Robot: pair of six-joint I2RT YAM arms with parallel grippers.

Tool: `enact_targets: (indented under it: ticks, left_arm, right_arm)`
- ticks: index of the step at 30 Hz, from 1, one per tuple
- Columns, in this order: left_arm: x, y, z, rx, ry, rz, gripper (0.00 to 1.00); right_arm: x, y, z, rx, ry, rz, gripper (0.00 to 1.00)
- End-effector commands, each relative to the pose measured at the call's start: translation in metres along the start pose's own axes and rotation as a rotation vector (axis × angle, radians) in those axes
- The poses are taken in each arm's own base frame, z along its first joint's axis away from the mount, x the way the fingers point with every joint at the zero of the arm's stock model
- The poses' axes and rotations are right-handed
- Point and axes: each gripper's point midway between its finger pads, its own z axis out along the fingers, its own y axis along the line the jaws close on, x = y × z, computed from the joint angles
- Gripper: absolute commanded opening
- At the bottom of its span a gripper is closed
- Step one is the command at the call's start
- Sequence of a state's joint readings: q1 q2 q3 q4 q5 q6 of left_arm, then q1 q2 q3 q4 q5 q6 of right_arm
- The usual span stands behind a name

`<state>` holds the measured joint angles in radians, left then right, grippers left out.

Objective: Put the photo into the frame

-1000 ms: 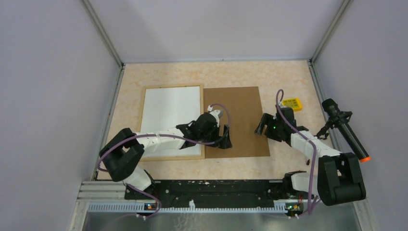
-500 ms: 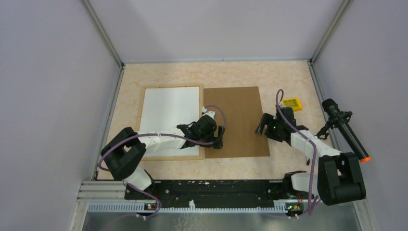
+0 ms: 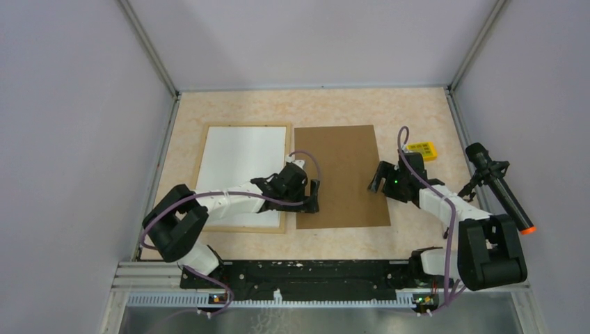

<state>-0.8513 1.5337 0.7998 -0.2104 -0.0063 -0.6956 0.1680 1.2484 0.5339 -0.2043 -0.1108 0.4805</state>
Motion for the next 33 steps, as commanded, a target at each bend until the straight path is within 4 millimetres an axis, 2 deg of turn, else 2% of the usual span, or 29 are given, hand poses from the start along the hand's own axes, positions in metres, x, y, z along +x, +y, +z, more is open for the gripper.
enact_targets:
  ticks: [1, 3, 7, 10, 11, 17, 21, 27, 33]
  left_arm:
    - [0.001, -0.016, 0.009, 0.029, 0.053, -0.091, 0.99]
    - [0.003, -0.014, 0.015, 0.027, 0.064, -0.108, 0.99]
    - [0.008, -0.028, 0.022, 0.135, 0.103, -0.152, 0.99]
    - [0.009, -0.038, 0.018, 0.224, 0.116, -0.185, 0.99]
    - [0.003, -0.045, 0.015, 0.273, 0.098, -0.188, 0.99]
    - [-0.029, -0.093, -0.019, 0.578, 0.082, -0.186, 0.99]
    - [-0.051, -0.123, -0.044, 0.692, 0.069, -0.157, 0.99]
    - [-0.068, -0.138, -0.081, 0.755, -0.004, -0.127, 0.99]
    - [-0.08, -0.147, -0.111, 0.781, -0.057, -0.094, 0.99]
  right_arm:
    - [0.021, -0.008, 0.007, 0.029, 0.097, 0.0, 0.79]
    - [0.024, -0.006, 0.008, 0.016, 0.108, 0.001, 0.78]
    - [0.027, -0.001, 0.007, -0.021, 0.118, 0.006, 0.77]
    - [0.035, 0.008, 0.008, -0.077, 0.144, 0.018, 0.76]
    - [0.037, 0.011, 0.008, -0.097, 0.15, 0.024, 0.75]
    - [0.057, 0.026, 0.003, -0.222, 0.168, 0.101, 0.7]
    - [0.064, 0.032, -0.002, -0.272, 0.159, 0.14, 0.68]
    - [0.067, 0.031, -0.009, -0.273, 0.151, 0.132, 0.67]
    - [0.08, 0.035, -0.012, -0.286, 0.168, 0.119, 0.66]
